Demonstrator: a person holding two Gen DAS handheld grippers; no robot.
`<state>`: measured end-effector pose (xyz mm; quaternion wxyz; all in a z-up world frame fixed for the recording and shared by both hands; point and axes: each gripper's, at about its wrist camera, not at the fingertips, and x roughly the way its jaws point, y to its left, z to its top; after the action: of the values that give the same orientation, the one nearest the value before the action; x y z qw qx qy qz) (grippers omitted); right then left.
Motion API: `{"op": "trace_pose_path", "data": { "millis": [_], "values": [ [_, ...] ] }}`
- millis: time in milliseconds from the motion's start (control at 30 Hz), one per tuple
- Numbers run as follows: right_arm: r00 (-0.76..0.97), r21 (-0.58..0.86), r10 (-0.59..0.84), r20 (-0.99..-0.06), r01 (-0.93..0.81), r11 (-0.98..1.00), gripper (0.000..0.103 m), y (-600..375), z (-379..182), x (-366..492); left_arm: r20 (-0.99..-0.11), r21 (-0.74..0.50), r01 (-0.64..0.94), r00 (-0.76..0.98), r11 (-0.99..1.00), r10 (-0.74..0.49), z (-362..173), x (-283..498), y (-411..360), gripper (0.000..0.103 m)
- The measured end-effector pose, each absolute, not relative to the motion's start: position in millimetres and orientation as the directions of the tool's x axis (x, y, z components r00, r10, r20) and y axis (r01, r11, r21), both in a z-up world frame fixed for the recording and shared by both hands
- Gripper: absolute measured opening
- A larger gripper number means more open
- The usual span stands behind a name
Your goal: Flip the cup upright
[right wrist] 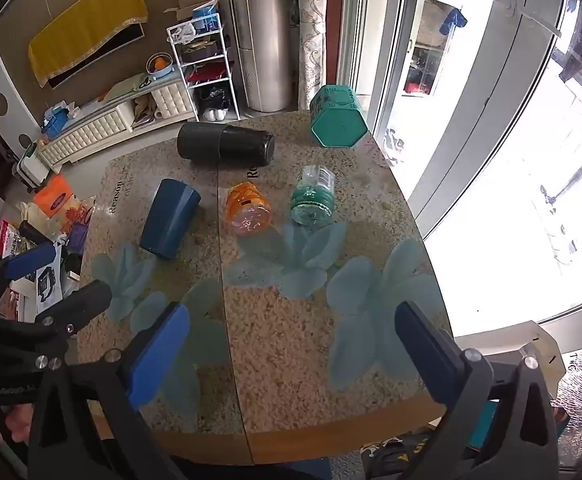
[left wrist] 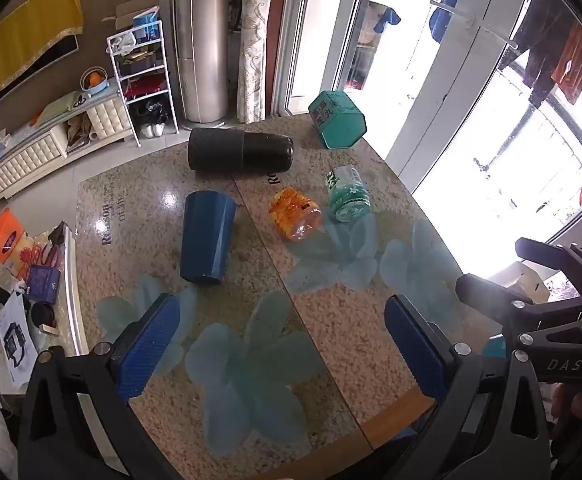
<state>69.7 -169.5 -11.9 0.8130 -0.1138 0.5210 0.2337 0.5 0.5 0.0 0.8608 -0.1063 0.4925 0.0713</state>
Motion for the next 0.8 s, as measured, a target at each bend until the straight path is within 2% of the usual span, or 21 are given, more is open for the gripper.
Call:
{"op": "trace_pose_path", "data": {
  "millis": [133,800],
  "values": [
    [0.361,0.032,0.241,-0.901,-0.500,0.866,0.103,-168.0,-11.0,69.4,-0.854,-0.080,-0.224,0.517,0.971,0.049,3.5,1.4,-3.2,0.103],
    [0.335,0.046,0.247,-0.909,-0.508,0.860,0.103,-167.4,-13.9,67.7,-0.860,-0.089,-0.224,0.509,0.971,0.038,-0.2,-3.9,0.0,0.103]
  ]
}}
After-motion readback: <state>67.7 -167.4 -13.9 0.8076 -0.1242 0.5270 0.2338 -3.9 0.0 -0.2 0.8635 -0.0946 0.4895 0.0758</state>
